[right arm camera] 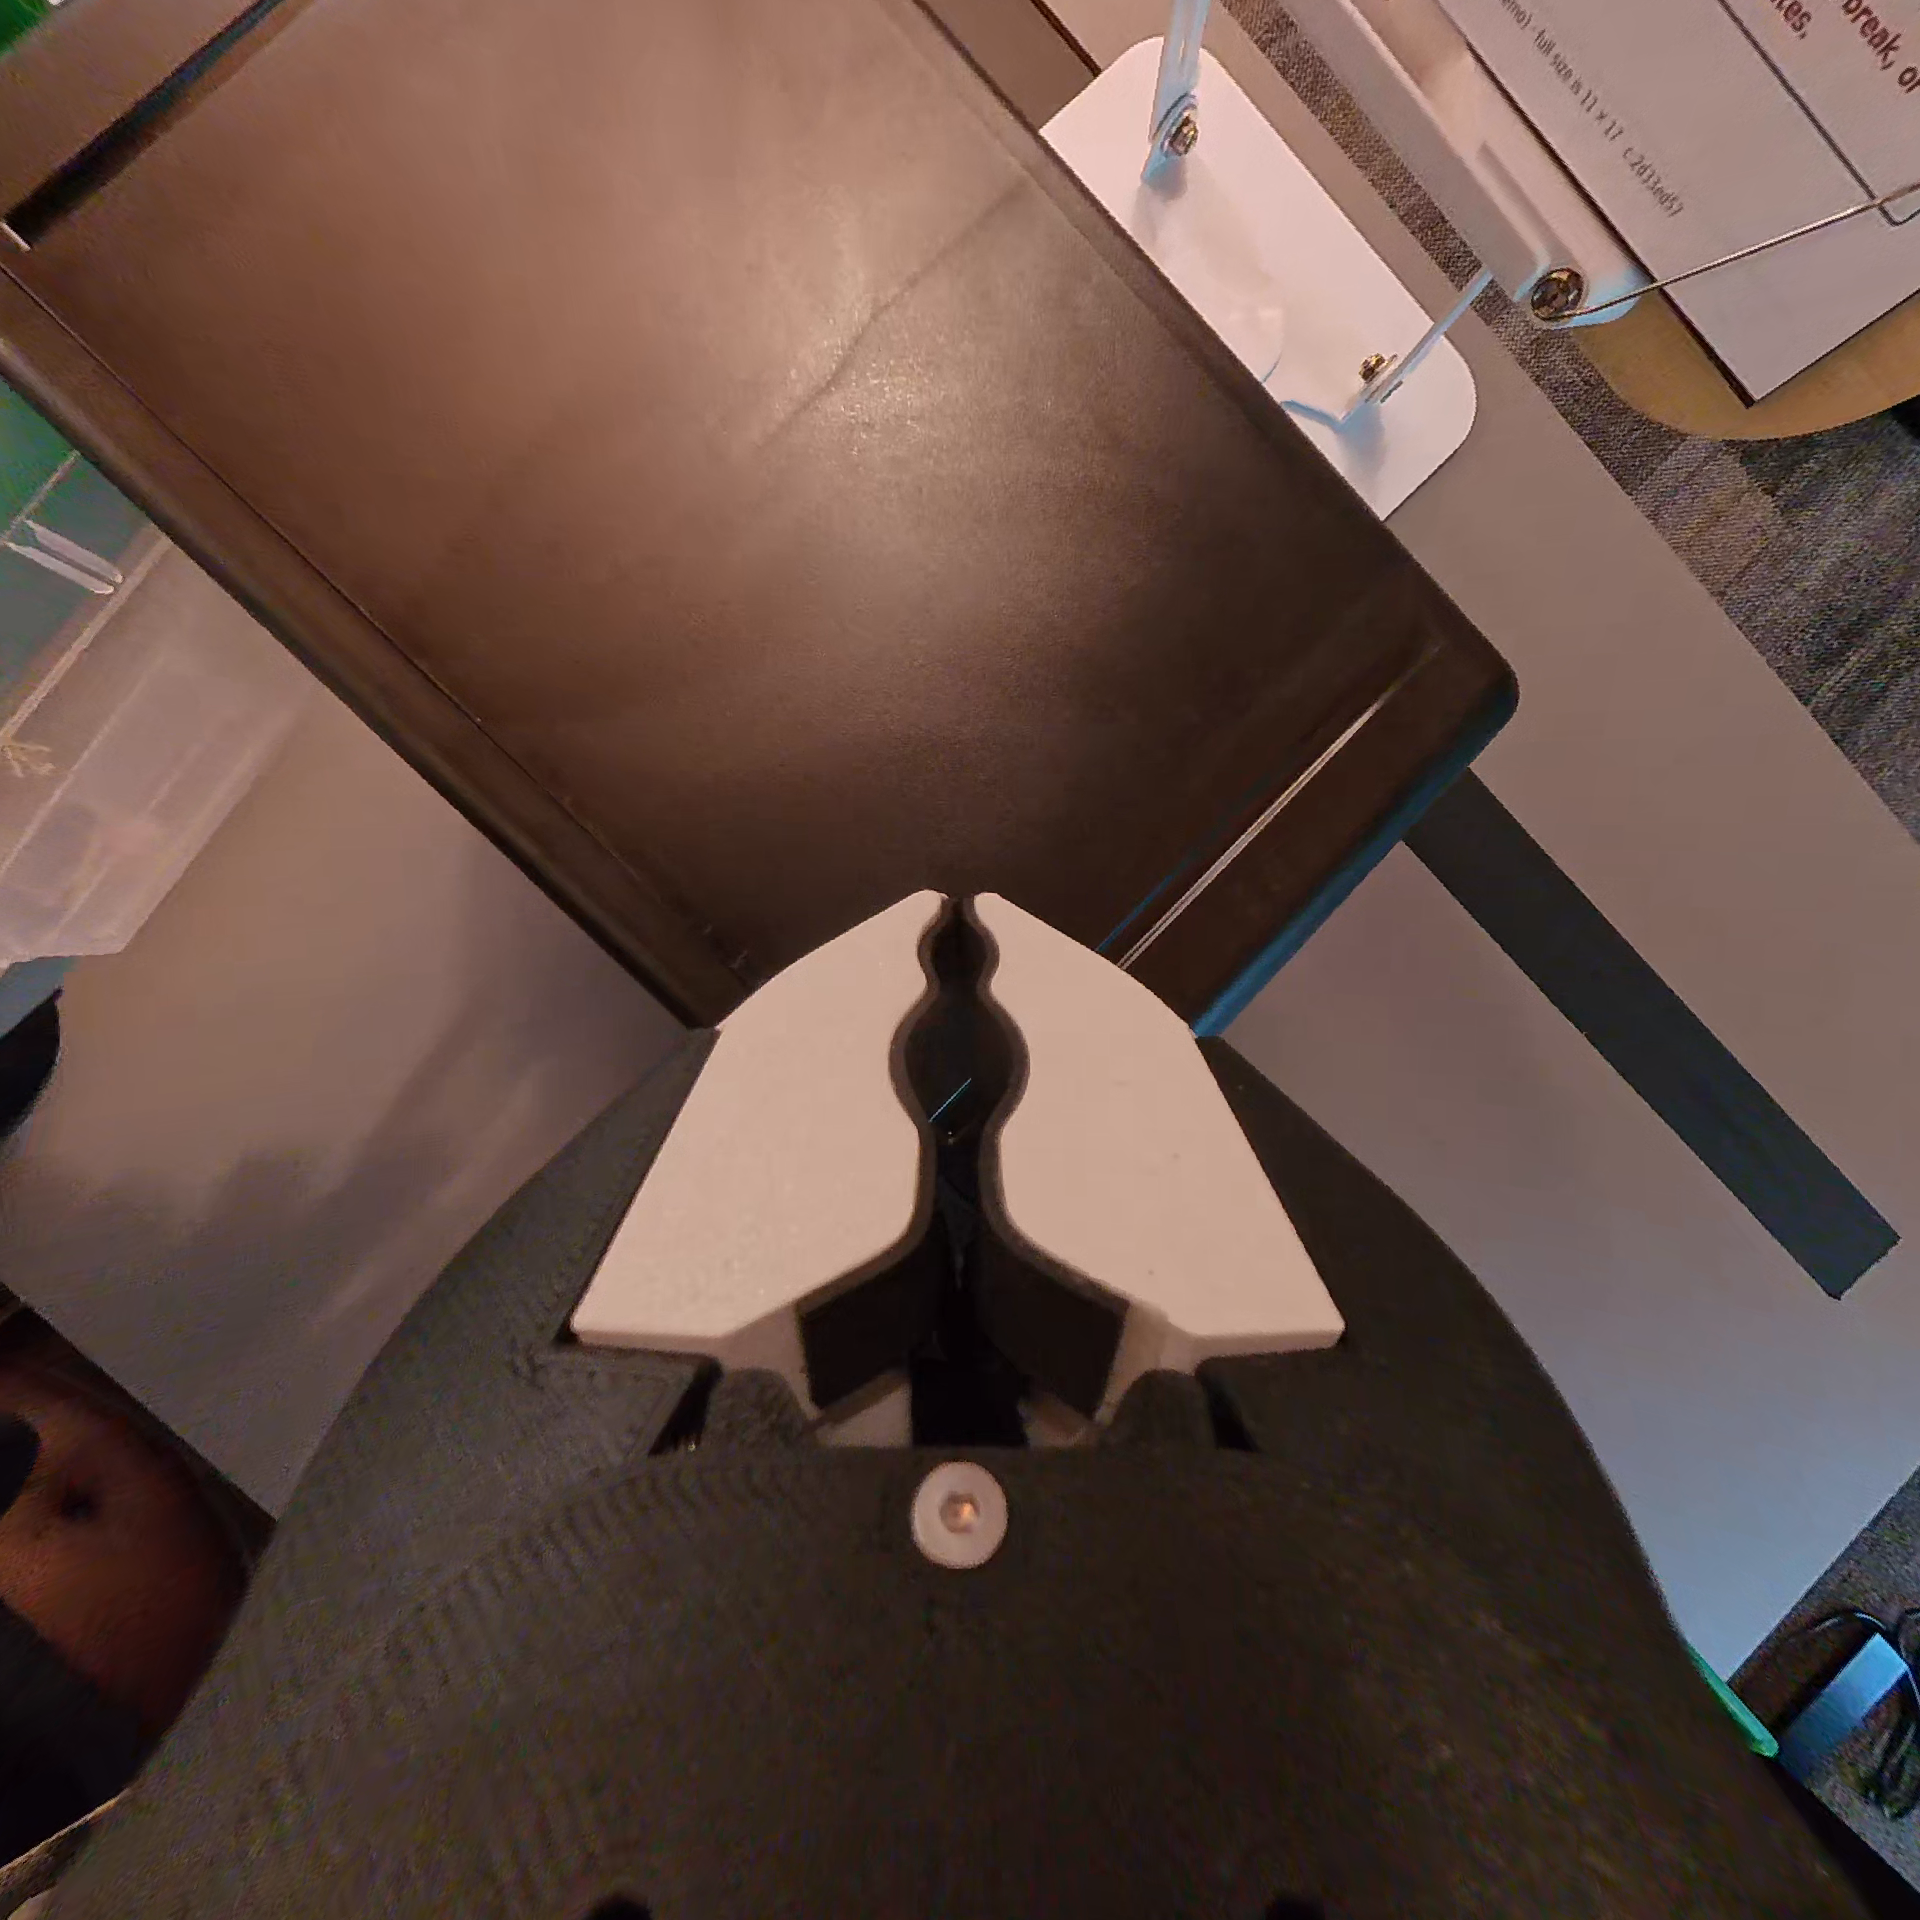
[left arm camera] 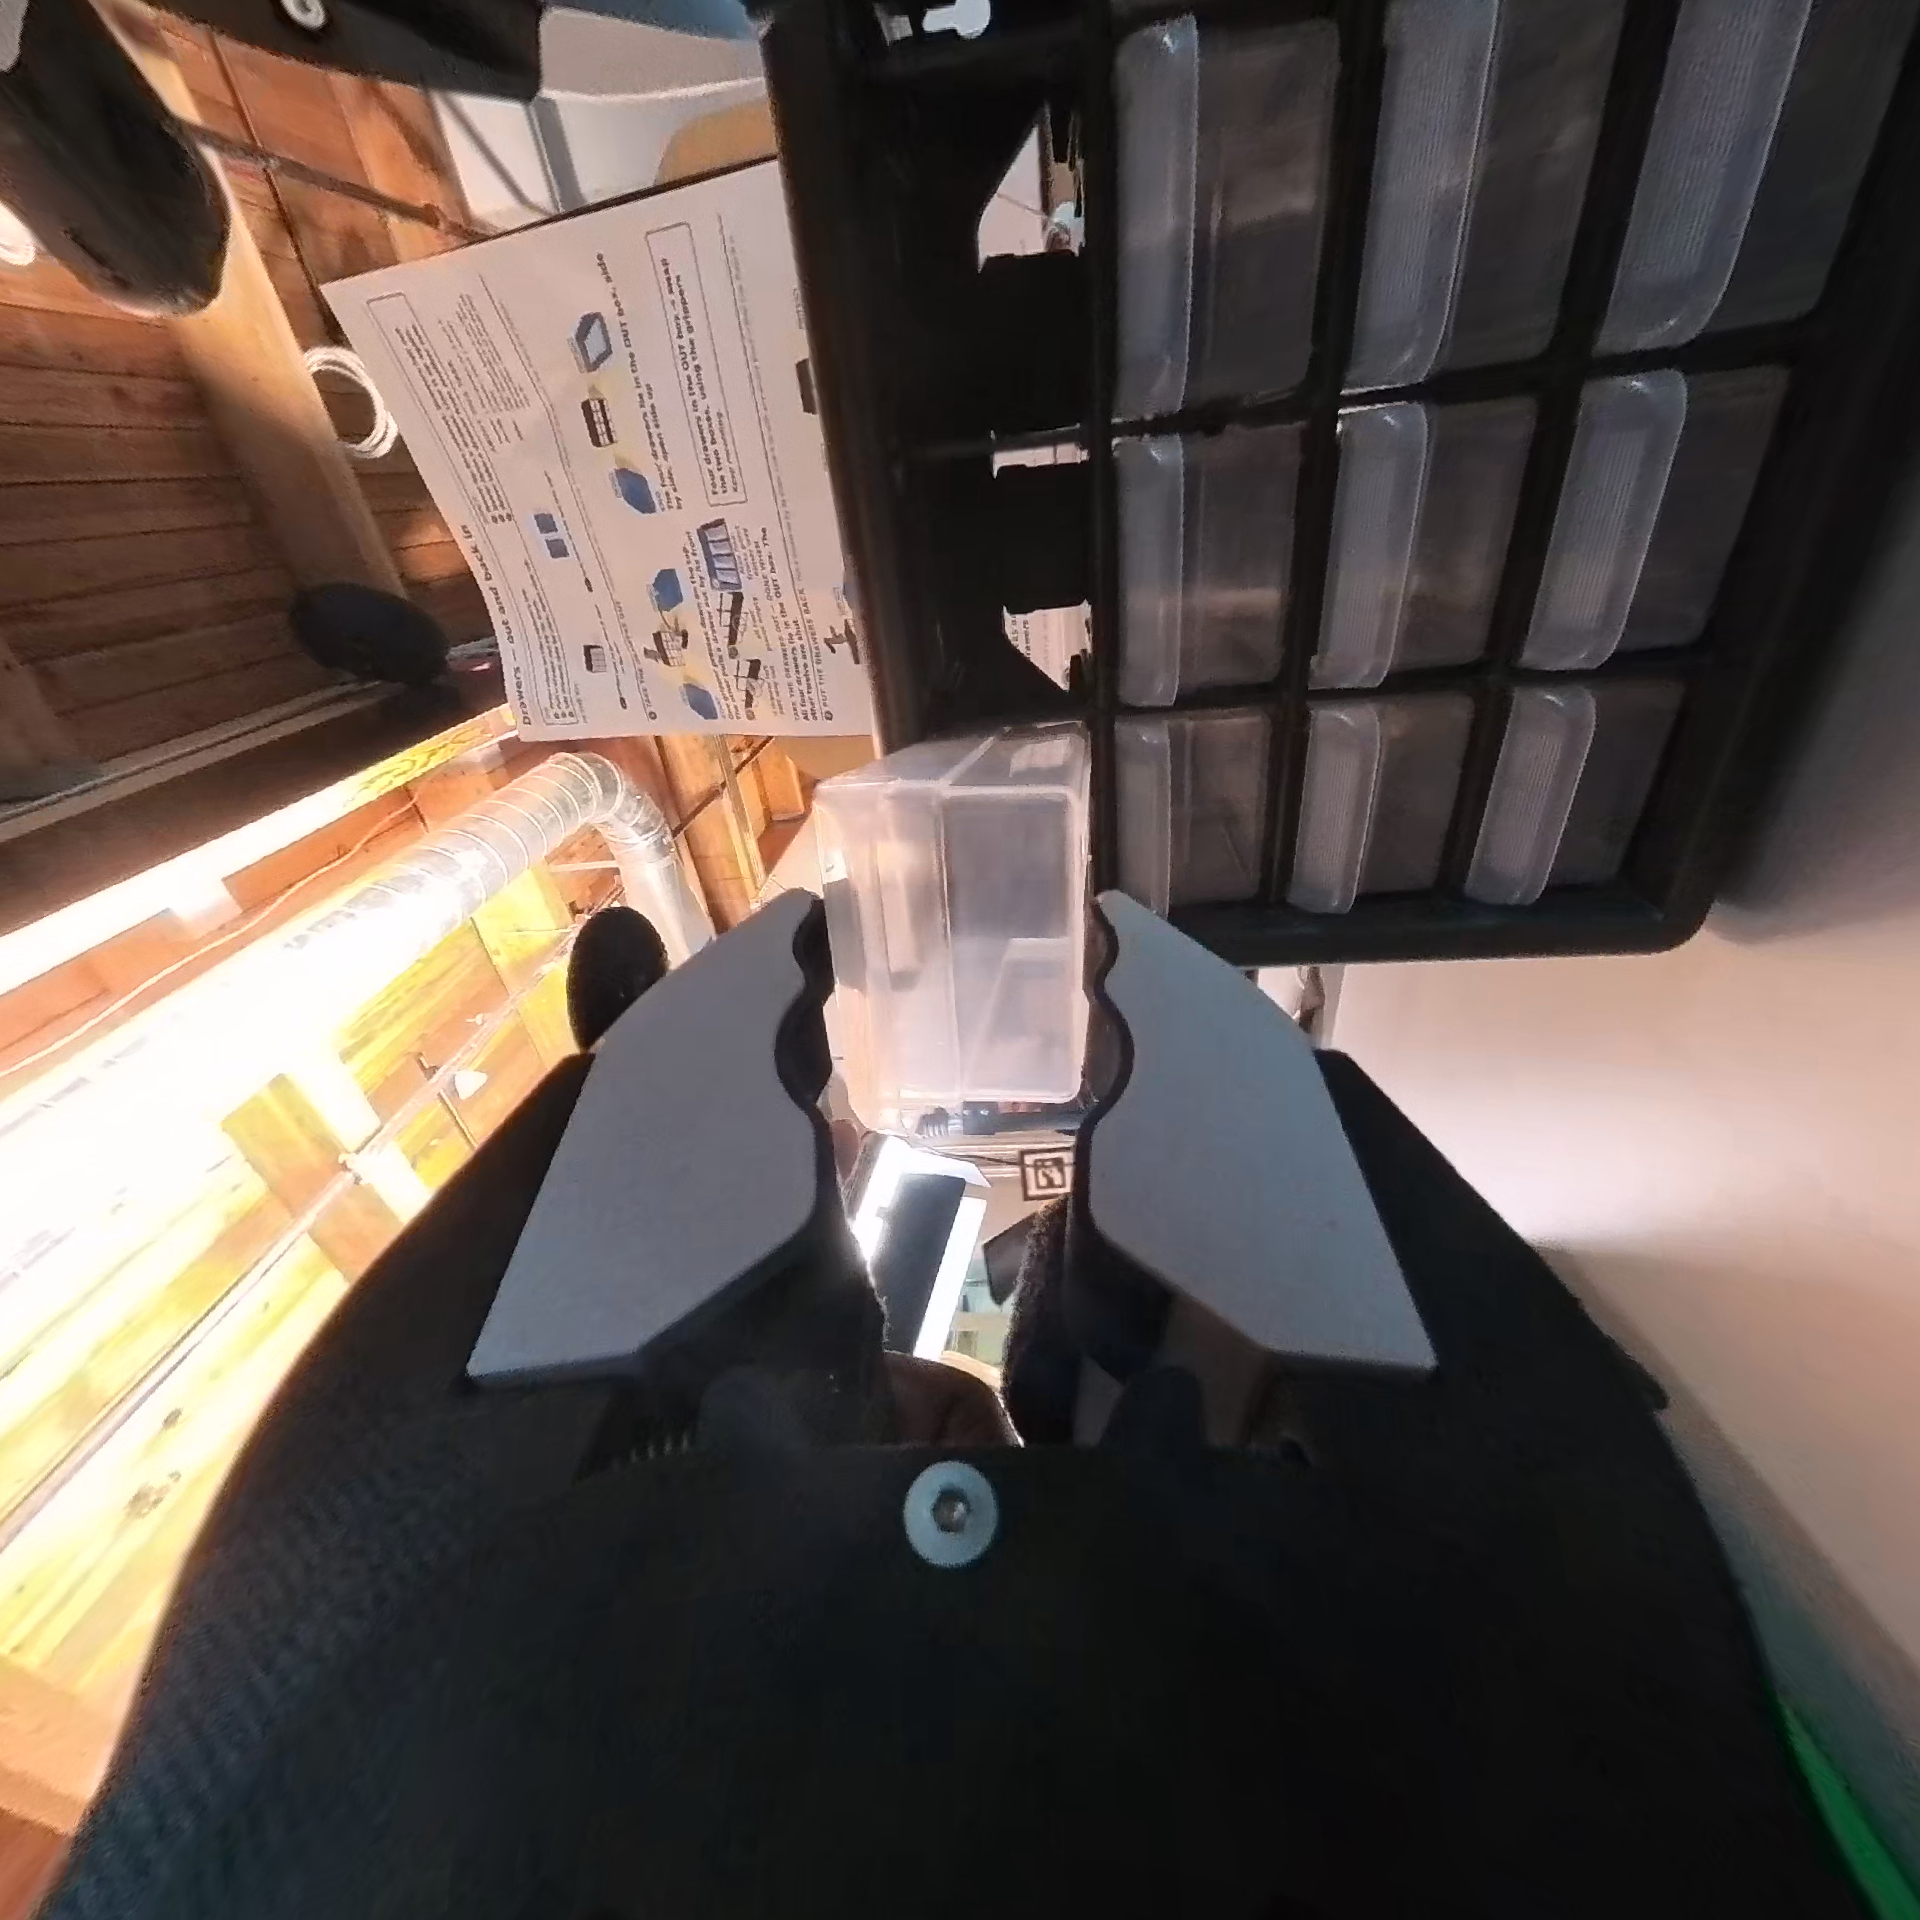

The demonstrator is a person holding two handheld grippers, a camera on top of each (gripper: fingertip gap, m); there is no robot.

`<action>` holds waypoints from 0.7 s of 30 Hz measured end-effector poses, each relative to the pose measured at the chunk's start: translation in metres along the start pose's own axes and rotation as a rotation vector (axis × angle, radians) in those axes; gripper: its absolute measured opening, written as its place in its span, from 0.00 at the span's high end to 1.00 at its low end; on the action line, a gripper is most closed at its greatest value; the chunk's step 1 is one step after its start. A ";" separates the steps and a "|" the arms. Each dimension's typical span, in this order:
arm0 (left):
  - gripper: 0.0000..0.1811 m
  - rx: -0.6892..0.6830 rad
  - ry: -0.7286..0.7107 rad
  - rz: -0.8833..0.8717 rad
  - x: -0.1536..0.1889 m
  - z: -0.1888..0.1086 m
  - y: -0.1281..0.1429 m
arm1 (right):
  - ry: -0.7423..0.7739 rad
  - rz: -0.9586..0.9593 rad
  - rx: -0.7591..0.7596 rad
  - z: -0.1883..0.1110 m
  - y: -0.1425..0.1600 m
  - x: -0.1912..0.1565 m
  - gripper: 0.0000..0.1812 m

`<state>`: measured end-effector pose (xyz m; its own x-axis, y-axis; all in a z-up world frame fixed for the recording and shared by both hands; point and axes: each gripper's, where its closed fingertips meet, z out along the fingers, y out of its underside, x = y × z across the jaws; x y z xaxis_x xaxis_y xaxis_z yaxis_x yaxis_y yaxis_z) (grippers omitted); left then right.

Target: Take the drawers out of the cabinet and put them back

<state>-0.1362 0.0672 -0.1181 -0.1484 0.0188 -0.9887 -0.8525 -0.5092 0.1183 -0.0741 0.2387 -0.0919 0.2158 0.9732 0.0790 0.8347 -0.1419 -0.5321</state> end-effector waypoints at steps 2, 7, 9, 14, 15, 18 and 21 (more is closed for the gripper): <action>0.74 0.001 -0.010 -0.002 0.001 0.001 0.001 | 0.002 -0.003 0.000 0.000 0.000 0.000 0.99; 0.74 -0.005 -0.053 -0.010 0.006 0.006 0.007 | 0.014 -0.011 0.004 0.000 0.000 0.000 0.99; 0.74 -0.012 -0.076 -0.012 0.007 0.012 0.010 | 0.017 -0.013 0.009 0.000 0.000 0.000 0.99; 0.74 -0.021 -0.042 -0.030 0.007 0.024 0.014 | 0.013 -0.011 0.017 0.000 -0.001 0.000 0.99; 0.74 -0.028 -0.039 -0.027 0.007 0.028 0.015 | 0.013 -0.013 0.017 0.000 -0.001 0.000 0.99; 0.74 -0.041 -0.036 -0.016 0.008 0.039 0.017 | 0.012 -0.016 0.018 0.000 0.000 0.000 0.99; 0.74 -0.050 -0.032 -0.014 0.010 0.051 0.019 | 0.015 -0.021 0.017 0.000 0.000 0.000 0.99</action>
<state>-0.1799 0.1017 -0.1206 -0.1533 0.0538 -0.9867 -0.8289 -0.5506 0.0988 -0.0747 0.2390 -0.0920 0.2063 0.9731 0.1024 0.8301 -0.1186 -0.5449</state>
